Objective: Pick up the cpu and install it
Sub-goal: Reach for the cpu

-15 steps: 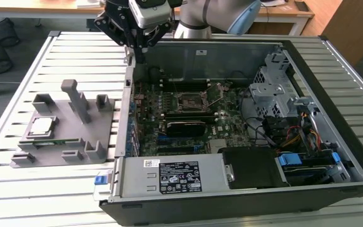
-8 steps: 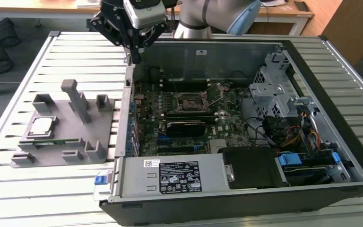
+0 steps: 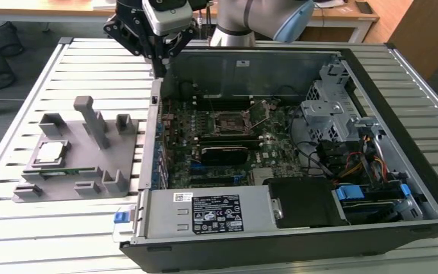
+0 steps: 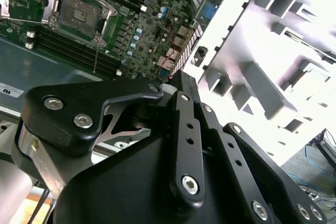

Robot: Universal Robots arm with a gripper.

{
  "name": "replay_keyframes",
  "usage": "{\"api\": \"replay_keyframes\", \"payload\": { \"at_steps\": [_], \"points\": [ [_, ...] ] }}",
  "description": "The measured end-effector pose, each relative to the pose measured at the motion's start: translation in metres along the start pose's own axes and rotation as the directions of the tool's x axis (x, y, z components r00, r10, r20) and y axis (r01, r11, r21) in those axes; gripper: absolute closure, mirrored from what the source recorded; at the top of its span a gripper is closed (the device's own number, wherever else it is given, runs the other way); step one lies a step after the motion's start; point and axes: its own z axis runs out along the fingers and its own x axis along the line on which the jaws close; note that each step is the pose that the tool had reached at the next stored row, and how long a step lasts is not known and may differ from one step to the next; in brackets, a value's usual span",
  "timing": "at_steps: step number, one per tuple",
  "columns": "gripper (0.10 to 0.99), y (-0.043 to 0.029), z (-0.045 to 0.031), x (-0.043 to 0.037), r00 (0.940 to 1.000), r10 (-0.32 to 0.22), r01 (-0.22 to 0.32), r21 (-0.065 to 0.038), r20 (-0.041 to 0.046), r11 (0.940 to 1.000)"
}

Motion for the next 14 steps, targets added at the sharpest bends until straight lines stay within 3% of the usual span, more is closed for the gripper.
{"api": "replay_keyframes", "payload": {
  "at_steps": [14],
  "points": [
    [0.980, -0.0008, 0.0012, 0.0094, 1.0000, 0.000, 0.000, 0.000, -0.0006, 1.0000]
  ]
}}
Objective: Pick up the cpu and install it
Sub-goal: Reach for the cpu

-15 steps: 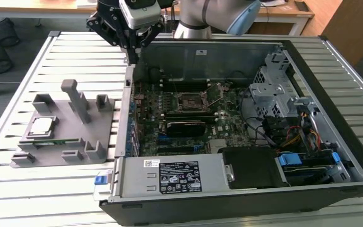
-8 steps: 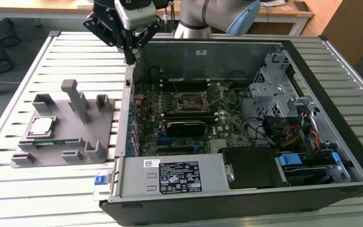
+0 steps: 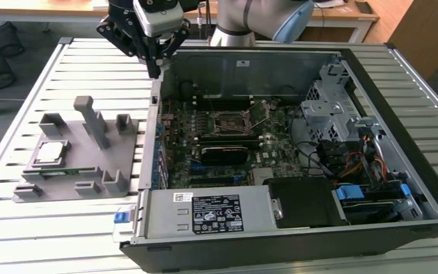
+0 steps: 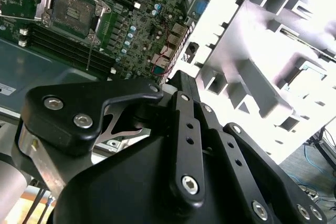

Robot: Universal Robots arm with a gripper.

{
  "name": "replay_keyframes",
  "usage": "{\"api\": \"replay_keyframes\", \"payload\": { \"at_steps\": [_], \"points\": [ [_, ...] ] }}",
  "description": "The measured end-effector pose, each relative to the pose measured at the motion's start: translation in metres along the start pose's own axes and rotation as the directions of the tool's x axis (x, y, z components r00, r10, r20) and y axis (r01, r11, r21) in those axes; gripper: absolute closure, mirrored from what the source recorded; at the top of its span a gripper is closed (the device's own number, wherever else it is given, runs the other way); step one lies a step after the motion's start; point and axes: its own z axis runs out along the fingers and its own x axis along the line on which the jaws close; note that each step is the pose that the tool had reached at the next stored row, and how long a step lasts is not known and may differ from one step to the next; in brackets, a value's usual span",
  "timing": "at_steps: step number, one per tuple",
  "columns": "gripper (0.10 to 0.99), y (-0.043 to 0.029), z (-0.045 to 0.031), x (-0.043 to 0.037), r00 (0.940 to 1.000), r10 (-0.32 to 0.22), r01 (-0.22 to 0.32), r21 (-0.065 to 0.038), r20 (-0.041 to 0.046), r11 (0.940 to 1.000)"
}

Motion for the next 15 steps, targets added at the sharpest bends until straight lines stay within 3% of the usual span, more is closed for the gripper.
{"api": "replay_keyframes", "payload": {
  "at_steps": [15],
  "points": [
    [0.980, -0.0007, 0.0009, 0.0088, 1.0000, 0.000, 0.000, 0.000, 0.0000, 1.0000]
  ]
}}
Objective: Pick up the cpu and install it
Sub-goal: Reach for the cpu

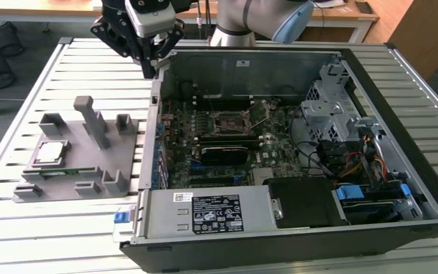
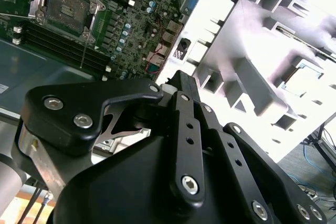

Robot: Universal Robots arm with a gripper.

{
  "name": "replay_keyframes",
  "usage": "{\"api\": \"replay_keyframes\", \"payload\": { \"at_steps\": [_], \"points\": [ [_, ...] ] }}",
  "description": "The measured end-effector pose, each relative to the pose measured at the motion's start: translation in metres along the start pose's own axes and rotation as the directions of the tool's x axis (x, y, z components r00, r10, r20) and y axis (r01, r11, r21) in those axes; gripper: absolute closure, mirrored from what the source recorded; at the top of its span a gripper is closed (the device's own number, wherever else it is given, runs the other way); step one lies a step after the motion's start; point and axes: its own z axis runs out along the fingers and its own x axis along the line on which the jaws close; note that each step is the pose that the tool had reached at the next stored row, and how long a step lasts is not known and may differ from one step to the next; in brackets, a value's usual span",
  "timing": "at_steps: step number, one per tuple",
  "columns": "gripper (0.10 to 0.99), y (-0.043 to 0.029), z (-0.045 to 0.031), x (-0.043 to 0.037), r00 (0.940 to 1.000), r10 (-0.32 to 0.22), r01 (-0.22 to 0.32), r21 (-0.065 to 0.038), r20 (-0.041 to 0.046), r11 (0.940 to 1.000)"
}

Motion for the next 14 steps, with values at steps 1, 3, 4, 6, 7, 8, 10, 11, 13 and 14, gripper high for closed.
{"api": "replay_keyframes", "payload": {
  "at_steps": [1, 3, 4, 6, 7, 8, 10, 11, 13, 14],
  "points": [
    [0.980, 0.0000, 0.0001, 0.0005, 1.0000, 0.000, 0.000, 0.000, 0.0000, 1.0000],
    [0.980, -0.0001, 0.0002, 0.0015, 1.0000, 0.000, 0.000, 0.000, 0.0000, 1.0000],
    [0.980, -0.0002, 0.0002, 0.0020, 1.0000, 0.000, 0.000, 0.000, 0.0000, 1.0000],
    [0.980, -0.0002, 0.0004, 0.0029, 1.0000, 0.000, 0.000, 0.000, 0.0000, 1.0000],
    [0.980, -0.0003, 0.0004, 0.0034, 1.0000, 0.000, 0.000, 0.000, 0.0000, 1.0000],
    [0.980, -0.0003, 0.0004, 0.0039, 1.0000, 0.000, 0.000, 0.000, 0.0000, 1.0000],
    [0.980, -0.0004, 0.0006, 0.0048, 1.0000, 0.000, 0.000, 0.000, 0.0000, 1.0000],
    [0.980, -0.0004, 0.0007, 0.0053, 1.0000, 0.000, 0.000, 0.000, 0.0000, 1.0000],
    [0.980, -0.0005, 0.0008, 0.0062, 1.0000, 0.000, 0.000, 0.000, 0.0000, 1.0000],
    [0.980, -0.0006, 0.0009, 0.0067, 1.0000, 0.000, 0.000, 0.000, 0.0000, 1.0000]
  ]
}}
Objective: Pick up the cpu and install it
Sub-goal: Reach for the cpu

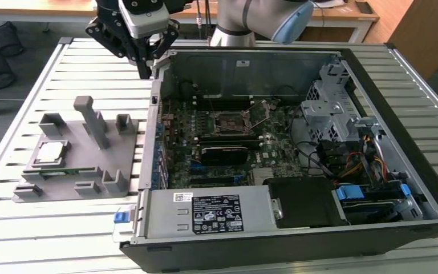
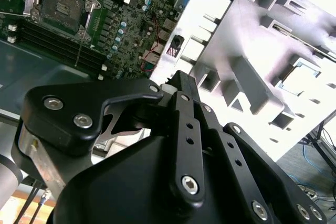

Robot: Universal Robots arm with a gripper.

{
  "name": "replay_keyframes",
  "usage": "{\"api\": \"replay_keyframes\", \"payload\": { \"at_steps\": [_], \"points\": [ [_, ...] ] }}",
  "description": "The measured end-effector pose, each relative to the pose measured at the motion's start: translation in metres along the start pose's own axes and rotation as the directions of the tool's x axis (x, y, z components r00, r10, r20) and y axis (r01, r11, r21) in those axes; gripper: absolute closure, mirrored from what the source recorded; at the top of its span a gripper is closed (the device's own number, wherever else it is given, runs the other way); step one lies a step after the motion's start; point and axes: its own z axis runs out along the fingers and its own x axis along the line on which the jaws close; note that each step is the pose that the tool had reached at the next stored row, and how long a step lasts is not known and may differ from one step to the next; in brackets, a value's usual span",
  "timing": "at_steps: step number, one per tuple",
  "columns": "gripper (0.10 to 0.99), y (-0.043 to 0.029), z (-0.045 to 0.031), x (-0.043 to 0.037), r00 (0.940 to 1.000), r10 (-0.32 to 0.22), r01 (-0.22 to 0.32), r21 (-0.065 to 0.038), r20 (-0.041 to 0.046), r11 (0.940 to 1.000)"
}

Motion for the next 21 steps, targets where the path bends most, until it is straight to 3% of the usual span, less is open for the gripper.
{"api": "replay_keyframes", "payload": {
  "at_steps": [21],
  "points": [
    [0.980, -0.0008, 0.0016, 0.0102, 1.0000, 0.000, 0.000, 0.000, -0.0001, 1.0000]
  ]
}}
